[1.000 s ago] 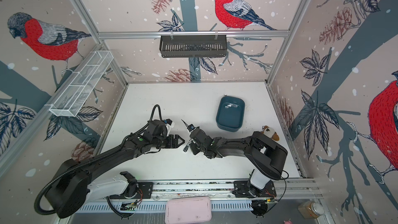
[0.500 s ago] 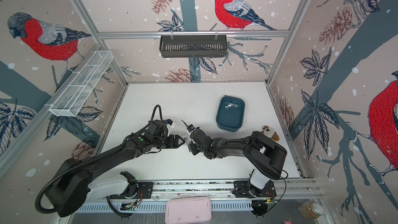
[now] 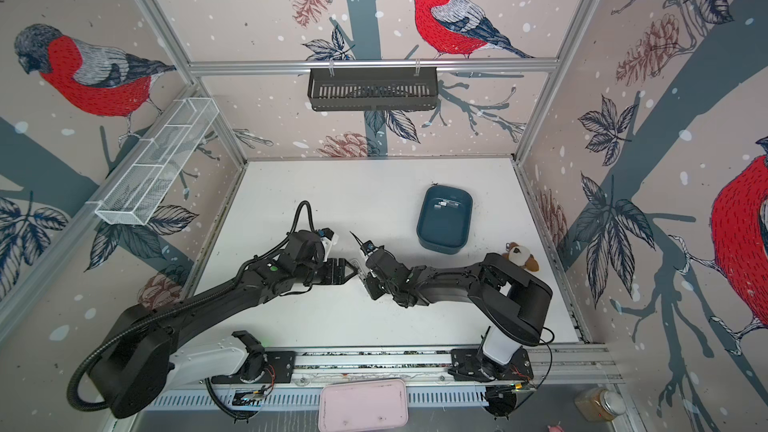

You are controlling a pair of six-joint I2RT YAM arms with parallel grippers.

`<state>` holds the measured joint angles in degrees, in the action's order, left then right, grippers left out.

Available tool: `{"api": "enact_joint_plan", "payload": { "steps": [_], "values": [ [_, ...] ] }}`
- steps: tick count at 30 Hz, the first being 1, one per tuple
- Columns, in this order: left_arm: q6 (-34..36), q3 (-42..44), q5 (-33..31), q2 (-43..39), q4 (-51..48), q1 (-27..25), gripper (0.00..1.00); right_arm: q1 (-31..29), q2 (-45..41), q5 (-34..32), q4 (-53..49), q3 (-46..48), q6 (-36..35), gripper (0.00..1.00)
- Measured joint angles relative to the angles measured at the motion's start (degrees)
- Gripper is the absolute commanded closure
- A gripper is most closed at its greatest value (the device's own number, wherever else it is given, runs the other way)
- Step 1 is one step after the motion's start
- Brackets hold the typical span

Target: Load the staples into the stapler

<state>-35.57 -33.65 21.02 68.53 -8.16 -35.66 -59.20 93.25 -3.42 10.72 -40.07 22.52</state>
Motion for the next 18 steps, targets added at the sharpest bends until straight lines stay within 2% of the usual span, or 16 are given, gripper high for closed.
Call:
{"api": "enact_joint_plan", "payload": {
  "steps": [5, 8, 18],
  "values": [
    [-0.4, -2.4, -1.4, 0.5, -0.3, -2.6, 0.33, 0.5, -3.9, -0.8, -0.3, 1.8, 0.2, 0.91],
    [-0.7, -4.7, -3.4, 2.3, -0.4, -5.4, 0.42, 1.3, -8.3, -1.3, -0.5, 3.7, 0.3, 0.91],
    [-4.7, -16.8, -14.4, 17.9, -4.4, -15.8, 0.64, 6.2, -28.6, -2.5, -7.0, 12.0, 2.8, 0.84]
  ]
}}
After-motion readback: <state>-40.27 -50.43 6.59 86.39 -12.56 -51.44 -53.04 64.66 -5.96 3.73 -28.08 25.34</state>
